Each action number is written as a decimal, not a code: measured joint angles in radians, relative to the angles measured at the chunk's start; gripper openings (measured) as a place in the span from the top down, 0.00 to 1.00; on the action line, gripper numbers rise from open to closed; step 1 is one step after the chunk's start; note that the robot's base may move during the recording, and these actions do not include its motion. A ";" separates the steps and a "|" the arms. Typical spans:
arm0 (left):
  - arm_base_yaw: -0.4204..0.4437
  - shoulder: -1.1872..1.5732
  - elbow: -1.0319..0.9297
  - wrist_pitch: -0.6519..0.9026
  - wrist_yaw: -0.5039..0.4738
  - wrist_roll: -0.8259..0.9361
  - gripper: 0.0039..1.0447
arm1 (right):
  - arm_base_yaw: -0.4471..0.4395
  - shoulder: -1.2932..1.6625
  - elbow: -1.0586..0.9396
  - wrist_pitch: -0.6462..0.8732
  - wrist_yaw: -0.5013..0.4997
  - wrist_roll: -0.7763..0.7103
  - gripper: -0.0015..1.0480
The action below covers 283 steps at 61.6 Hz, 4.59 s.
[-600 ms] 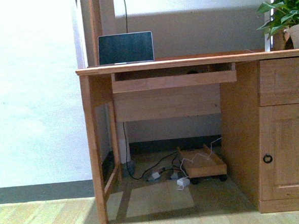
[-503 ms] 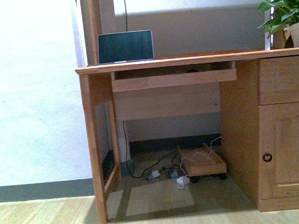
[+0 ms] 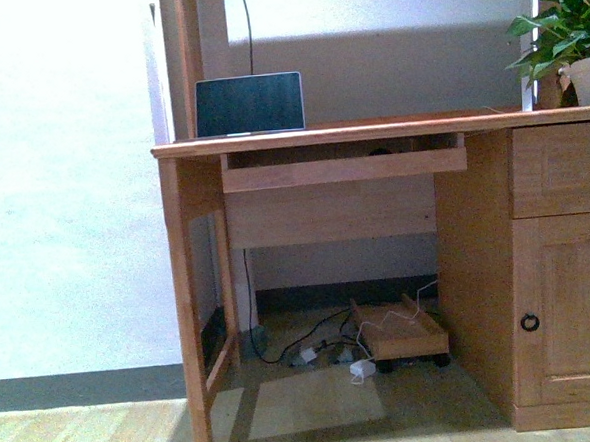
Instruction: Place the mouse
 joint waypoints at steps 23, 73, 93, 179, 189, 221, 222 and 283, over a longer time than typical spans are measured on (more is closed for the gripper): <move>0.000 0.000 0.000 0.000 0.000 0.000 0.07 | 0.000 0.000 0.000 0.000 0.000 0.000 0.07; 0.000 0.000 0.000 0.000 0.000 0.000 0.07 | 0.000 0.000 0.000 0.000 0.000 0.000 0.07; 0.000 0.000 0.000 0.000 0.000 0.000 0.07 | 0.000 0.000 0.000 0.000 0.000 0.000 0.07; 0.000 -0.001 0.000 0.000 0.000 0.000 0.07 | 0.000 0.000 0.000 0.000 0.000 0.000 0.07; 0.000 -0.001 0.000 0.000 0.000 0.000 0.07 | 0.000 0.000 0.000 0.000 0.000 0.000 0.07; -0.006 0.091 0.055 -0.142 0.088 -0.104 0.07 | 0.000 0.000 0.000 0.000 0.000 0.000 0.07; -0.012 0.117 0.058 -0.145 0.100 -0.114 0.07 | 0.000 0.000 0.000 0.000 0.000 0.000 0.07; -0.117 1.822 0.582 1.130 0.393 1.239 0.07 | 0.000 0.000 0.000 0.000 0.000 0.000 0.07</move>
